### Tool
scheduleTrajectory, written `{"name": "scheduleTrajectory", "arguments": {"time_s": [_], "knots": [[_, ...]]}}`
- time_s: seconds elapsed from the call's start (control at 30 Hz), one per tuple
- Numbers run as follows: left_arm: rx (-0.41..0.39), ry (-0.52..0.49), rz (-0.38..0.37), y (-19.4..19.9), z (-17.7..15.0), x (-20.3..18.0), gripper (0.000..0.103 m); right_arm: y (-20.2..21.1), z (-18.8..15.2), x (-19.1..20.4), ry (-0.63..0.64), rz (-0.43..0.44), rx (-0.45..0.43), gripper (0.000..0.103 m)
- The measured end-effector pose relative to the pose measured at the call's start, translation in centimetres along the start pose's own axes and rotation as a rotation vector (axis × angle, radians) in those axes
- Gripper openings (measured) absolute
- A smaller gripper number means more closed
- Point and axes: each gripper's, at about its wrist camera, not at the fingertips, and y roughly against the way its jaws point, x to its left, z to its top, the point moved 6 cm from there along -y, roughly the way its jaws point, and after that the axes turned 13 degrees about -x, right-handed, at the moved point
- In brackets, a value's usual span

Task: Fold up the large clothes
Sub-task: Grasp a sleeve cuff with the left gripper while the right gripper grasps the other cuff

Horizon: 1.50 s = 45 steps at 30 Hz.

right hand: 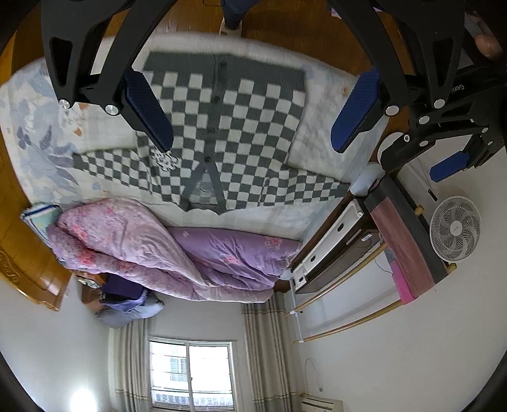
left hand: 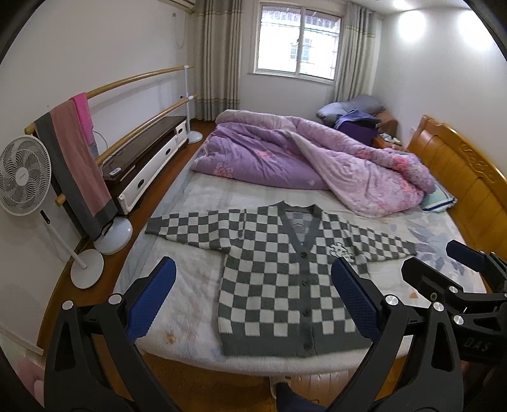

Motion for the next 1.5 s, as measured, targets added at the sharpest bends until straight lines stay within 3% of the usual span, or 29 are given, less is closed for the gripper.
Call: {"name": "scheduleTrajectory", "arguments": {"time_s": [0.37,0.6,0.8,0.97,1.13,1.33,1.47,1.5], "knots": [[0.157,0.061,0.063,-16.7,0.8,1.3,0.098,-15.1,1.9,-3.3,0.062,0.038,0.099,0.096],[0.260,0.181,0.026,-25.1,-1.3,4.8,0.098,-23.8,0.2,-2.7,0.045,0.033,0.208,0.096],[0.366,0.305,-0.026,-34.4,-4.3,9.7,0.098,-31.5,-1.5,-1.7,0.036,-0.034,0.236,0.096],[0.415,0.333,0.019,-41.7,-7.2,16.7,0.098,-37.9,-4.1,-0.4,0.008,-0.099,0.251,0.095],[0.416,0.403,0.141,-49.3,-11.1,27.2,0.098,-43.1,-7.5,0.0,-0.037,-0.136,0.315,0.095],[0.456,0.615,0.282,-55.8,-17.1,38.0,0.098,-48.3,-11.6,-0.1,-0.088,-0.114,0.384,0.095],[0.483,0.687,0.326,-58.6,-20.6,41.5,0.096,-50.9,-13.5,-0.5,-0.095,-0.136,0.398,0.095],[0.497,0.695,0.337,-59.1,-21.4,42.0,0.090,-51.4,-13.9,-0.7,-0.093,-0.143,0.400,0.095]]}}
